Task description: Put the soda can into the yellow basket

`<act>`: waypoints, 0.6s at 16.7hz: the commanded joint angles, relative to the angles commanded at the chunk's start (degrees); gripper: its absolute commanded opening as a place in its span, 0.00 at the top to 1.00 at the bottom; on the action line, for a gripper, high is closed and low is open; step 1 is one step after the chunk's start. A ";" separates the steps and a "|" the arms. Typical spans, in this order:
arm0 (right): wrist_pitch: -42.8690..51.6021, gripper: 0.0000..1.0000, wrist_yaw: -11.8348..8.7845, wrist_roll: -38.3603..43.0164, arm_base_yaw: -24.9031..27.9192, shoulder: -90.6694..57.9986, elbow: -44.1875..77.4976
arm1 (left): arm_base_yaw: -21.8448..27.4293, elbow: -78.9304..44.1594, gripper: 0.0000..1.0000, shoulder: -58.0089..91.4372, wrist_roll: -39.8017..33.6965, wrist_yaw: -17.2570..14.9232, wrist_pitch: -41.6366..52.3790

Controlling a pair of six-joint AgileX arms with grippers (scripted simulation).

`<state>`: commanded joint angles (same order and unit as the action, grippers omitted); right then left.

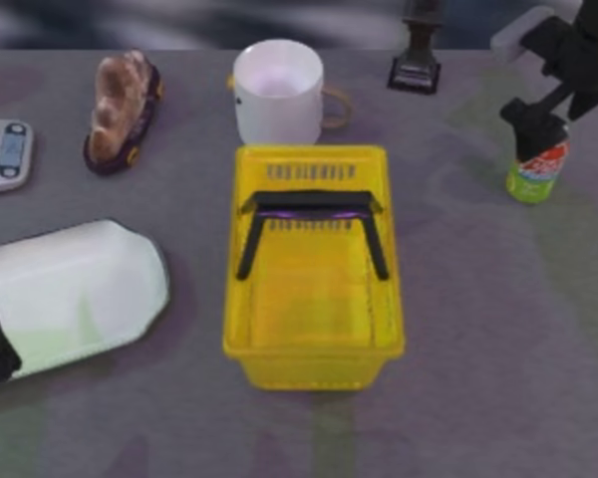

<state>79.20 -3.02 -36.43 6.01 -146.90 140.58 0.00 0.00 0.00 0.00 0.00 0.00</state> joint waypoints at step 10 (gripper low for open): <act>-10.42 0.00 0.04 0.38 0.38 -0.85 -9.54 | 0.00 0.00 0.00 0.00 0.00 0.00 0.00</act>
<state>68.77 -2.98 -36.05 6.39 -147.75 131.04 0.00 0.00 0.00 0.00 0.00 0.00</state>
